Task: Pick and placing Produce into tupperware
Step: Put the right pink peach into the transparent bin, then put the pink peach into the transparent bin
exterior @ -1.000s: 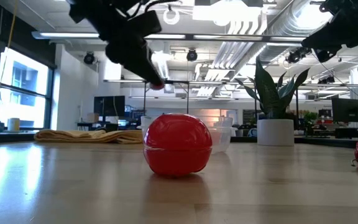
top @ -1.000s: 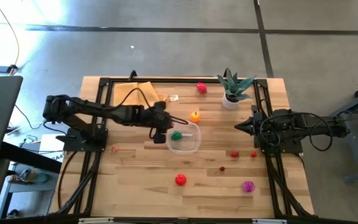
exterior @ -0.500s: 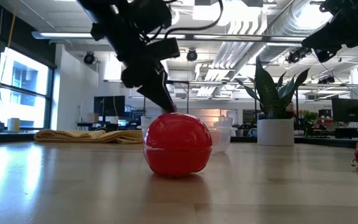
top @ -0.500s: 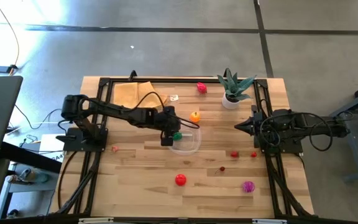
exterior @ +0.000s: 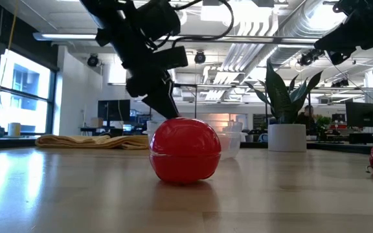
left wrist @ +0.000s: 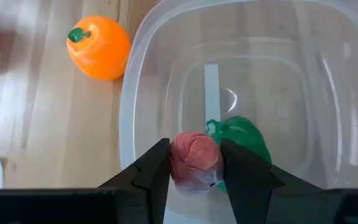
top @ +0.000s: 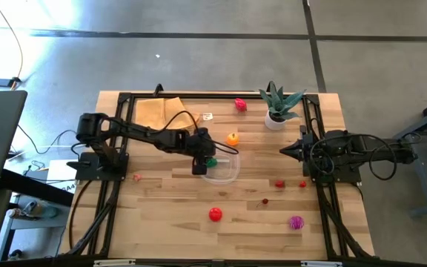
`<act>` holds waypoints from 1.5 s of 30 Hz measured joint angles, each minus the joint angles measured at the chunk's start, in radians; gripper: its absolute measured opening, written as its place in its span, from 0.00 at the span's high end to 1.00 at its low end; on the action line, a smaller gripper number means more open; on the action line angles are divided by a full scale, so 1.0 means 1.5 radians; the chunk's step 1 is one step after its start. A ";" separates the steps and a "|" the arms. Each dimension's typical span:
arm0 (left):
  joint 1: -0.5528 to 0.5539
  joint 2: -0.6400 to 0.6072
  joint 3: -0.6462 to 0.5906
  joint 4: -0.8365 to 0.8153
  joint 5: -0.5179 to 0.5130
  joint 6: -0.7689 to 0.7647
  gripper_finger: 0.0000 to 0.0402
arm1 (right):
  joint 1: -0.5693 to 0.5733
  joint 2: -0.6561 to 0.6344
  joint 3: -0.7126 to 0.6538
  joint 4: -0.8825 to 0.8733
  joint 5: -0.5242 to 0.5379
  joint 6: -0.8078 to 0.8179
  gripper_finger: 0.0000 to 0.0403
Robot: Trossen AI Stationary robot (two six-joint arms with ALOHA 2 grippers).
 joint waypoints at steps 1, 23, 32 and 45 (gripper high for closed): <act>0.000 0.001 0.000 -0.003 0.002 -0.001 0.69 | 0.000 0.000 0.000 0.000 0.000 0.000 1.00; 0.000 0.009 -0.001 -0.006 0.000 0.001 0.59 | 0.000 0.000 0.000 0.000 0.000 0.000 1.00; 0.000 0.008 -0.001 -0.010 -0.009 0.004 0.50 | 0.000 0.000 0.000 0.000 0.000 0.000 1.00; -0.015 -0.086 0.104 -0.361 -0.045 -0.105 0.50 | 0.000 0.000 0.000 0.000 0.000 0.000 1.00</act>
